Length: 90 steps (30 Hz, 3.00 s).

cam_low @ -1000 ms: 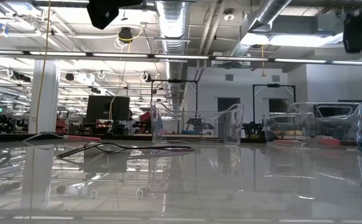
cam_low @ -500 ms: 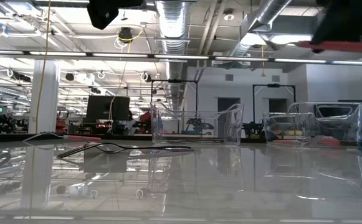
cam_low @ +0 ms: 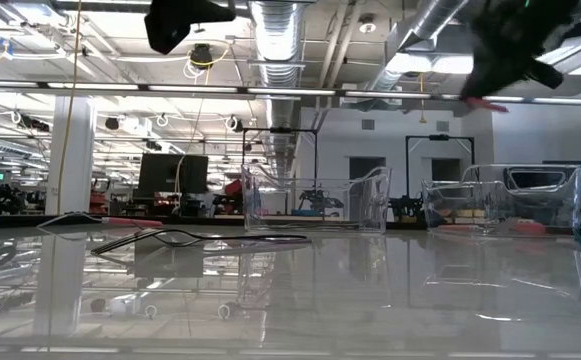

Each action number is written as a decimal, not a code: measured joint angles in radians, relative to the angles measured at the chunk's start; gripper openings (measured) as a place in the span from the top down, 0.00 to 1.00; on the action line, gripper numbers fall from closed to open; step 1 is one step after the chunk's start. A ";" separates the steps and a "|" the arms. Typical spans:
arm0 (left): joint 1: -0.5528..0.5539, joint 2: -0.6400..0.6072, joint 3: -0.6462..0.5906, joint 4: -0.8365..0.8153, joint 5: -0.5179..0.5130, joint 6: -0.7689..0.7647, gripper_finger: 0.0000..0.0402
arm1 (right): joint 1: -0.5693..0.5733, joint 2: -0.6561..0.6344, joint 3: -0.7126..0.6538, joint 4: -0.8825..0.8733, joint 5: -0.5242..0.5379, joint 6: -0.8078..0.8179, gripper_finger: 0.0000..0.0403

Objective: Sort silverware by color (type)
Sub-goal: Put the bottom pink fork into the top right transparent bin, then put the bottom black fork into the top transparent bin

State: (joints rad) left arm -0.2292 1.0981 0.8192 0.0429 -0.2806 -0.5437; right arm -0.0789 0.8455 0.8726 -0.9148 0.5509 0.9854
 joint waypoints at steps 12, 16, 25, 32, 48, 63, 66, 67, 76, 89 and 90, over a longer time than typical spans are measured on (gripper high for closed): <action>0.004 0.000 0.000 0.000 -0.003 -0.046 0.38 | -0.633 0.151 -0.040 -0.016 -0.262 -0.422 0.83; -0.010 0.000 0.000 -0.001 0.012 -0.049 0.38 | -0.664 0.209 -0.061 -0.039 -0.268 -0.422 0.83; -0.026 0.000 0.000 0.000 0.013 -0.049 0.38 | -0.641 0.218 -0.061 -0.085 -0.269 -0.410 0.46; -0.026 0.000 0.000 -0.007 0.005 -0.048 0.38 | -0.637 0.126 -0.060 -0.095 -0.396 -0.405 0.32; -0.025 0.013 0.000 -0.044 -0.050 -0.043 0.38 | 0.043 -0.034 -0.058 0.280 -0.328 -0.038 0.31; 0.010 0.306 0.062 -0.365 0.042 -0.056 0.38 | 0.620 0.355 -0.058 0.594 -0.159 0.218 0.31; 0.083 0.302 0.135 -0.632 0.014 -0.012 0.38 | 0.659 0.373 -0.058 0.611 -0.157 0.261 0.31; 0.119 0.302 0.156 -0.720 0.019 0.013 0.38 | 0.667 0.376 -0.058 0.612 -0.156 0.265 0.31; 0.628 0.303 0.192 -1.090 0.077 0.202 0.38 | 0.690 0.388 -0.058 0.633 -0.098 0.264 0.31; 1.018 0.376 0.192 -1.054 0.079 0.490 0.38 | 0.678 0.387 -0.058 0.652 -0.095 0.210 0.31; 1.038 0.400 0.192 -1.059 0.086 0.504 0.38 | 0.675 0.387 -0.058 0.653 -0.097 0.209 0.31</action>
State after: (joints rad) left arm 0.8091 1.4984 1.0110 -1.0162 -0.1942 -0.0395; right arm 0.5962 1.2327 0.8142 -0.2619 0.4536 1.1944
